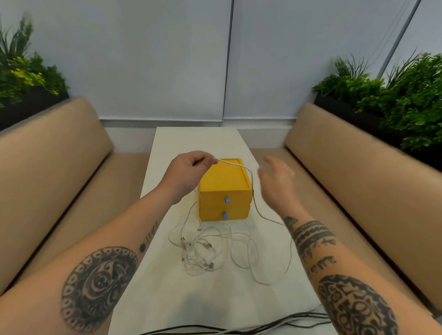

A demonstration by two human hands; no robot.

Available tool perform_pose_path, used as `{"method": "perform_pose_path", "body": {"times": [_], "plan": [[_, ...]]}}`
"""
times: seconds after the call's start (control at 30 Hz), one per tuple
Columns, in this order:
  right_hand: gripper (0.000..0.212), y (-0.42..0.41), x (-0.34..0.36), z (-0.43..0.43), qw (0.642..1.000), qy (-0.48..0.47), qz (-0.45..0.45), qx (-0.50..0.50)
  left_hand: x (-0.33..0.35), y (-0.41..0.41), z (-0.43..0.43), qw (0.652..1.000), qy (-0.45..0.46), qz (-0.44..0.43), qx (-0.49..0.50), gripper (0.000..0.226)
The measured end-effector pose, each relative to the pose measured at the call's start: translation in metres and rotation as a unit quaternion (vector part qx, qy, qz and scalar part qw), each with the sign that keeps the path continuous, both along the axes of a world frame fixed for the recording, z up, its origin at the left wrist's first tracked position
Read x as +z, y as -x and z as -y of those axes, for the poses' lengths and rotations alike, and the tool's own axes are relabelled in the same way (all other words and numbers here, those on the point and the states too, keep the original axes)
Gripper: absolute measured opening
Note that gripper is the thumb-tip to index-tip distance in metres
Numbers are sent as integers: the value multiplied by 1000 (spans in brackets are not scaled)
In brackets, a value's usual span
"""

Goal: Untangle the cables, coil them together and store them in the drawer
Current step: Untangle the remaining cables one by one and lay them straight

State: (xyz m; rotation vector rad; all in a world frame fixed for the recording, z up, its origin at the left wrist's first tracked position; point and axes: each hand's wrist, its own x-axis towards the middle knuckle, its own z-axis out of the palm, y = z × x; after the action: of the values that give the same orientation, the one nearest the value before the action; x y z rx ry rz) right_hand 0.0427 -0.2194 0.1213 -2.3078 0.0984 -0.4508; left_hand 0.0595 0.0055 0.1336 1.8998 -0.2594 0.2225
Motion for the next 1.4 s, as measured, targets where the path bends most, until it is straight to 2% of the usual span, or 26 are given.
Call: {"method": "perform_pose_path", "body": {"times": [0.07, 0.13, 0.23, 0.37, 0.5, 0.63, 0.73, 0.8, 0.87, 0.93, 0.97, 1.03, 1.1, 1.13, 1.17, 1.2, 1.27, 1.33, 1.4], "plan": [[42, 9, 5, -22, 992, 40, 55, 102, 6, -1, 12, 1000, -7, 12, -15, 16], [38, 14, 10, -39, 984, 76, 56, 153, 10, -1, 19, 1000, -13, 17, -21, 14], [26, 13, 18, -49, 988, 26, 44, 145, 12, 2, 21, 999, -36, 26, -23, 17], [18, 2, 32, -42, 991, 54, 71, 103, 7, 5, 5, 995, -89, 26, -28, 20], [20, -5, 61, -15, 987, -86, 136, 16, -4, 8, -17, 995, -95, 0, -12, 26], [22, -9, 83, 19, 946, -258, 180, -78, -23, 9, -43, 994, -100, -33, 28, 26], [22, -3, 81, 30, 930, -293, 194, -107, -27, 9, -44, 994, -86, -46, 38, 25], [25, 1, 72, 34, 929, -307, 169, -121, -19, 10, -34, 998, -41, -39, 40, 25], [29, 4, 59, 35, 949, -266, 99, -140, -4, 11, -22, 999, -6, -16, 38, 23], [34, 4, 49, 34, 970, -153, 27, -184, 14, 12, -9, 999, 0, 18, 36, 21], [43, 7, 48, 30, 976, -103, 25, -191, 24, 12, -2, 999, 0, 36, 35, 20], [59, 17, 53, 14, 982, -28, 95, -162, 40, 11, 10, 997, -10, 66, 33, 18], [68, 28, 60, -3, 981, 72, 169, -67, 49, 8, 19, 996, -20, 79, 37, 17], [72, 33, 63, -10, 979, 116, 169, 1, 52, 6, 23, 994, -31, 88, 49, 16], [77, 37, 67, -15, 978, 150, 124, 74, 54, 3, 26, 991, -43, 103, 71, 17], [81, 40, 73, -18, 974, 174, 34, 138, 56, 1, 26, 986, -50, 125, 101, 18], [81, 42, 79, -17, 944, 206, -149, 209, 62, -2, 22, 972, -47, 164, 161, 17], [80, 40, 76, -11, 935, 212, -189, 213, 68, -2, 15, 965, -52, 180, 181, 17], [79, 38, 72, -7, 960, 154, -143, 186, 72, -1, 12, 969, -71, 174, 159, 16]]}}
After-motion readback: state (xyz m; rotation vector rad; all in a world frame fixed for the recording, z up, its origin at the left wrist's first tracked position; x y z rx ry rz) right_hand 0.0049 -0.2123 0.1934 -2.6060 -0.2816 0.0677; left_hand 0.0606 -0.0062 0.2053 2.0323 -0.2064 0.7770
